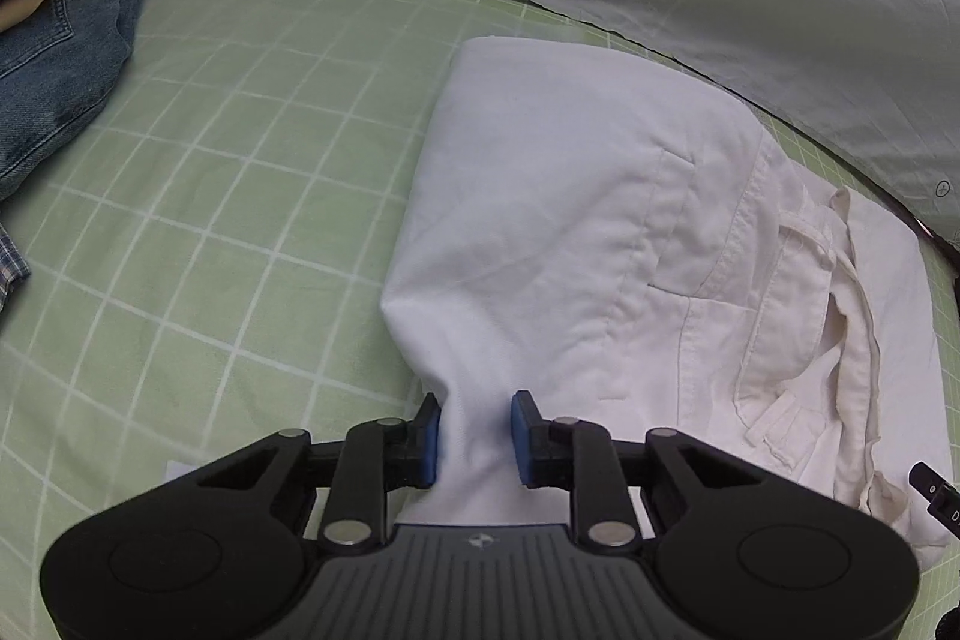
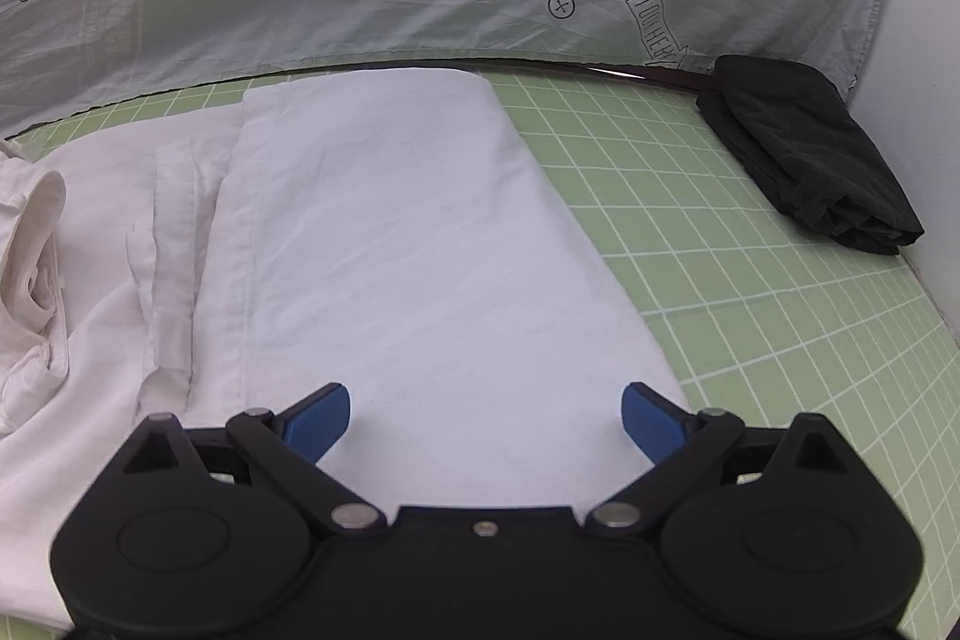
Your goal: Fold clothes
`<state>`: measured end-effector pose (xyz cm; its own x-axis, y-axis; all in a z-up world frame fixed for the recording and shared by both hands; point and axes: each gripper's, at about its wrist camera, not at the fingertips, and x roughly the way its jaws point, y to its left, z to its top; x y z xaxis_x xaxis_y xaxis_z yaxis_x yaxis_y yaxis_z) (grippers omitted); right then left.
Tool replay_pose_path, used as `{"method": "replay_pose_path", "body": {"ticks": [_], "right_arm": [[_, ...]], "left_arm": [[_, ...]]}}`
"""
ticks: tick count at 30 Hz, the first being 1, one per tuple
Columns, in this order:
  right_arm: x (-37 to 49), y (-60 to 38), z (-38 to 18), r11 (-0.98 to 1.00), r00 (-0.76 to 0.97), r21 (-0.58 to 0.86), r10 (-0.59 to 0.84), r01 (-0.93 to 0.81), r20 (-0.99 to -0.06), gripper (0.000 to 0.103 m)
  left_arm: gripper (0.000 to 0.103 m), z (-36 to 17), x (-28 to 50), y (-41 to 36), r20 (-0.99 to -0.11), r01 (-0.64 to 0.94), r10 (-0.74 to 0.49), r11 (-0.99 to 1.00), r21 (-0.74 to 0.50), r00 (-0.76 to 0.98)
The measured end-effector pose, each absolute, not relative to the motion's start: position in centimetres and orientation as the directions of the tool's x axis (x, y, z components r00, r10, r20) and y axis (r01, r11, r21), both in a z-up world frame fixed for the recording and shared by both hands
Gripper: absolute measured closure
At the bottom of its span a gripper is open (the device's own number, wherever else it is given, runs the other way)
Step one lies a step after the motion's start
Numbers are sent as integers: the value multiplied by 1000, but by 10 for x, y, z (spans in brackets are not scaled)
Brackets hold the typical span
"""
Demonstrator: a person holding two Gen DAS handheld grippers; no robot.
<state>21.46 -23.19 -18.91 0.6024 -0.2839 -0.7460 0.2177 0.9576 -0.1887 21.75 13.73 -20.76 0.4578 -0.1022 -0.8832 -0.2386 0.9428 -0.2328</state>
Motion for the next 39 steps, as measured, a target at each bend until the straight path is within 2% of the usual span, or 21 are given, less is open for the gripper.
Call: {"method": "replay_pose_path", "body": {"ticks": [5,11,14,17,22,28,32,35,37,39], "right_arm": [[208,-253,-182,950,607,-182,-303,254,-735,5],[203,-296,-180,946,604,-141,-295,290,-740,5],[202,-319,-180,945,603,-138,-298,298,-740,5],[201,-342,-180,945,604,-142,-298,293,-739,5],[203,-385,-188,946,592,-162,-303,281,-747,5],[214,-441,-204,933,538,-152,-316,328,-782,5],[220,-458,-213,925,519,-124,-309,360,-797,5],[221,-461,-216,920,519,-96,-297,379,-801,5],[220,-457,-215,922,526,-89,-291,376,-800,5],[219,-449,-211,930,542,-99,-290,354,-789,5]], "left_arm": [[95,-163,210,126,-825,-225,-122,931,-289,552],[97,-99,220,53,-737,-69,-172,956,-285,654],[97,-87,230,8,-712,11,-239,951,-309,660],[97,-90,244,-37,-718,69,-273,951,-300,640],[96,-128,269,-99,-768,98,-318,942,-320,556],[95,-174,288,-139,-830,66,-297,951,-303,472],[90,-194,298,-149,-856,27,-287,952,-305,430],[86,-190,298,-148,-853,41,-302,948,-315,426],[74,-183,296,-148,-845,68,-327,941,-330,423],[57,-171,292,-148,-829,99,-363,929,-356,424]]}}
